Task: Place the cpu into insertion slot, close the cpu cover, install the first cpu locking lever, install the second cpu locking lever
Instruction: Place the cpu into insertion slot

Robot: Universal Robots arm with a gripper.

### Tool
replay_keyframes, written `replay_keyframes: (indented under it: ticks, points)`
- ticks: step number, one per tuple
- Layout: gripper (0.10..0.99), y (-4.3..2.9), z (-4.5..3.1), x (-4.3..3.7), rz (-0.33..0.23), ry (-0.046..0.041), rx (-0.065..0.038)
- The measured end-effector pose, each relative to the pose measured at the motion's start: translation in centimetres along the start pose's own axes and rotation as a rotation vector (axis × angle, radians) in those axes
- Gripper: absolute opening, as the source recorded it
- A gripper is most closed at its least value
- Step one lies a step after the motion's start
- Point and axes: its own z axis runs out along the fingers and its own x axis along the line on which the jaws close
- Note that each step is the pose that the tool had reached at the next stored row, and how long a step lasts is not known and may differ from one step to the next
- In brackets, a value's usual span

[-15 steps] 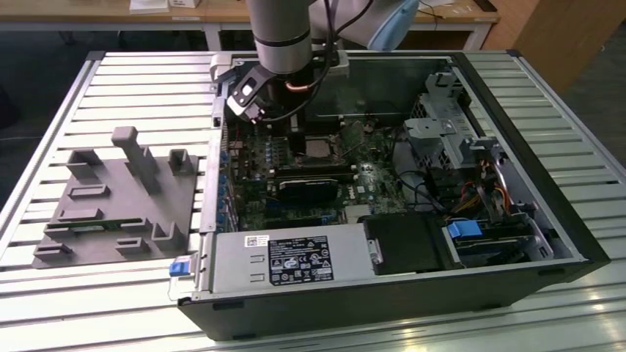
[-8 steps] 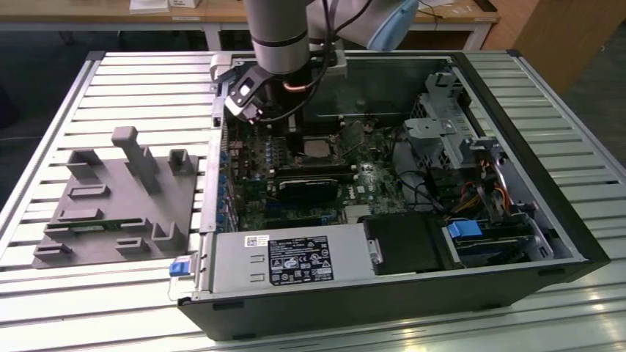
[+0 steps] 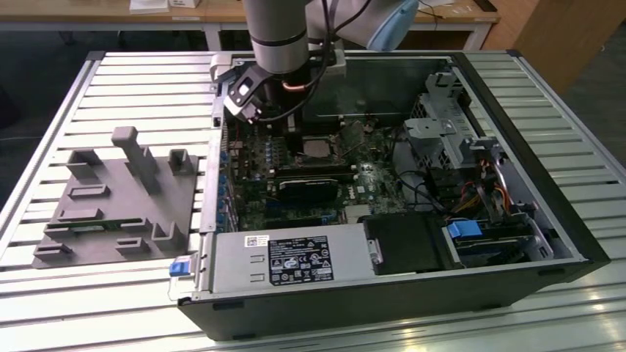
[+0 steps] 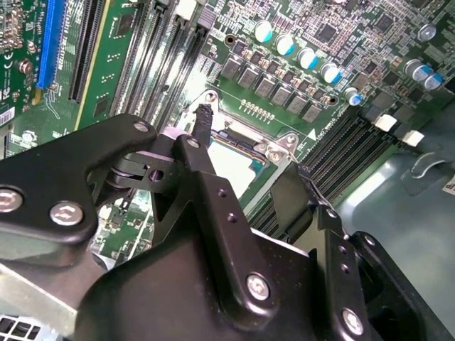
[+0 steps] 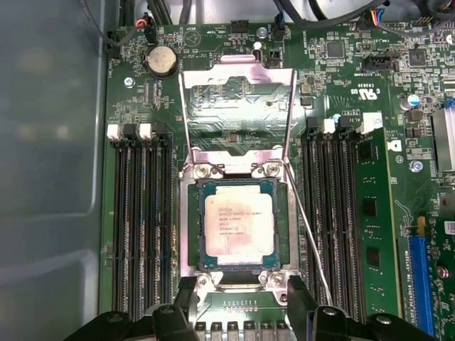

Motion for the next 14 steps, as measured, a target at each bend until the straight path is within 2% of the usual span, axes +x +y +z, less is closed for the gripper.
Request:
replay_keyframes:
  ticks: [7, 14]
  points:
    - [0.612, 0.04, -0.14, 0.01, 0.0, 0.0, 0.0]
    - [0.612, 0.42, -0.09, 0.03, 0.0, -0.0012, 0.0]
